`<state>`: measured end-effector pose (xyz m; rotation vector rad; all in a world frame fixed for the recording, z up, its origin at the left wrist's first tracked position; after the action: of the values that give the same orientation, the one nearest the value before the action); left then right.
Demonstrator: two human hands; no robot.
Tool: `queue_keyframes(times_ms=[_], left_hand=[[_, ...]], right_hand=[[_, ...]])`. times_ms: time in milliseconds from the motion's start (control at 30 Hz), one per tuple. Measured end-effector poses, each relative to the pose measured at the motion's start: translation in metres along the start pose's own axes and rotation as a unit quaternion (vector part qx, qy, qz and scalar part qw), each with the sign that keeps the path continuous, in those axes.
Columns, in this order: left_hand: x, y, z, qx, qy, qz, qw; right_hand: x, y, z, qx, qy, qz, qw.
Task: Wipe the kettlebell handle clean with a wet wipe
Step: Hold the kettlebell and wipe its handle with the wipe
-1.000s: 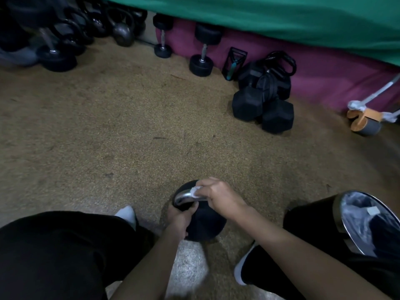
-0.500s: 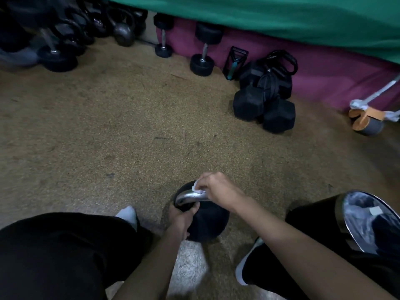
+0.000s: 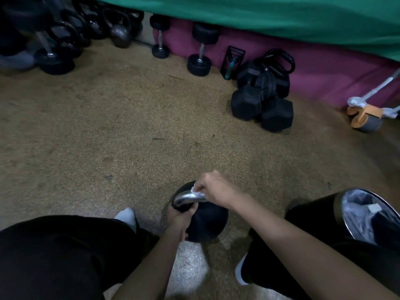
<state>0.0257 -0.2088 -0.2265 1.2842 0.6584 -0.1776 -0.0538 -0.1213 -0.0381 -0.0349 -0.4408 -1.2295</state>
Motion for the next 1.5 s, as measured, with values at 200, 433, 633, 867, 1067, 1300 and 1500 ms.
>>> queue_keyframes(times_ms=[200,433,633,867,1067,1300,1500], left_hand=[[0.001,-0.004,0.000,0.007,-0.004,0.000,1.000],[0.003,-0.007,-0.001,0.012,-0.001,0.001,1.000],[0.004,-0.009,-0.002,0.021,0.007,-0.006,1.000],[0.004,-0.008,-0.003,0.026,0.014,0.008,1.000],[0.004,-0.006,-0.002,0.017,0.016,0.001,1.000],[0.004,-0.004,-0.002,0.022,0.028,0.011,0.999],[0.004,-0.004,-0.002,0.027,0.025,0.010,0.999]], right_hand=[[0.003,-0.009,0.007,0.020,-0.029,-0.030,0.999],[0.007,-0.006,0.011,0.039,-0.019,-0.026,0.999],[0.001,-0.017,0.004,0.075,-0.015,-0.070,0.995],[0.003,-0.023,0.000,0.104,0.022,-0.059,0.993],[0.001,-0.028,0.000,0.150,0.087,-0.059,0.983],[-0.001,-0.030,0.002,0.197,0.067,-0.074,0.975],[-0.006,-0.032,-0.004,0.225,0.033,-0.099,0.969]])
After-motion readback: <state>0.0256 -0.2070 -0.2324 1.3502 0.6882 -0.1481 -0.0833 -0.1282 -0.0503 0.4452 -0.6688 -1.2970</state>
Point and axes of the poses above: each hand's wrist, its own y-axis away from the middle knuckle, its own z-axis out of the back of the hand, x = y × z, the point moved 7 cm from there along -y, towards the middle knuckle, and after that the axes turned 8 degrees about -x, right-handed, at the moved point
